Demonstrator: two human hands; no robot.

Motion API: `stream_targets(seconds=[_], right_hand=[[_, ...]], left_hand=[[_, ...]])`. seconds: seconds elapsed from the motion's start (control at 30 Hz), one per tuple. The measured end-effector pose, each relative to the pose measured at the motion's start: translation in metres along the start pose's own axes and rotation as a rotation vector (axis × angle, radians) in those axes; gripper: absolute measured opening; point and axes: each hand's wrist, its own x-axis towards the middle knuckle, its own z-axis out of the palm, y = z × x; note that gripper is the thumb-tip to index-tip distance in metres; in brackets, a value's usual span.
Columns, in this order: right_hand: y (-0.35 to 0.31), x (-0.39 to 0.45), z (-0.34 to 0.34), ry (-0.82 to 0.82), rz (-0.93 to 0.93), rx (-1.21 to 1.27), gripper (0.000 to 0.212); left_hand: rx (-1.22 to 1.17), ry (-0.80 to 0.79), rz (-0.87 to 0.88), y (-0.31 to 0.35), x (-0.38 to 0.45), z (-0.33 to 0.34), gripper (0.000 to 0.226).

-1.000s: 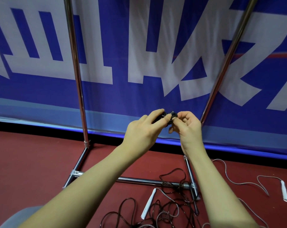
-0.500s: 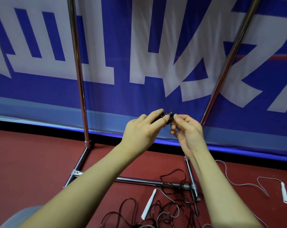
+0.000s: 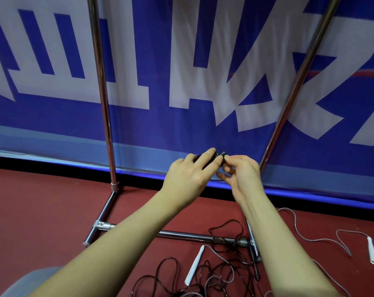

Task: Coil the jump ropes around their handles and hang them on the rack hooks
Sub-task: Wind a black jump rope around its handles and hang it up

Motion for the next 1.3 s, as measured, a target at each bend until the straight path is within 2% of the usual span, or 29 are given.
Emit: stream_targets(seconds=[0.13,0.23,0.43,0.6,0.77,0.97,1.13,1.3], right_hand=[[0.003,-0.001,0.003,-0.02,0.013,0.019,0.004],[0.0,-0.001,0.003,-0.025,0.012,0.052,0.01],[-0.003,-0.001,-0.002,-0.075,0.044,0.093,0.025],[-0.007,-0.001,-0.002,-0.106,0.068,0.134,0.01],[0.0,-0.001,0.001,-0.078,0.064,0.105,0.013],[0.003,0.0,-0.001,-0.142,0.071,0.091,0.008],[0.005,0.002,0.001,-0.06,0.048,0.033,0.008],[0.009,0.001,0.006,0.056,-0.081,-0.144,0.013]], left_hand=[[-0.006,-0.023,-0.075,0.0,-0.001,0.0,0.029],[-0.026,-0.005,-0.139,0.0,0.006,-0.004,0.028],[-0.016,0.049,-0.109,-0.003,0.012,-0.003,0.027],[0.002,0.081,-0.085,-0.005,0.01,-0.002,0.034],[0.049,0.025,-0.069,-0.005,0.006,-0.001,0.033],[0.049,0.032,-0.086,-0.005,0.006,0.0,0.031],[0.062,0.028,-0.08,-0.006,0.004,0.002,0.029],[0.034,0.073,-0.109,-0.005,0.003,0.004,0.02]])
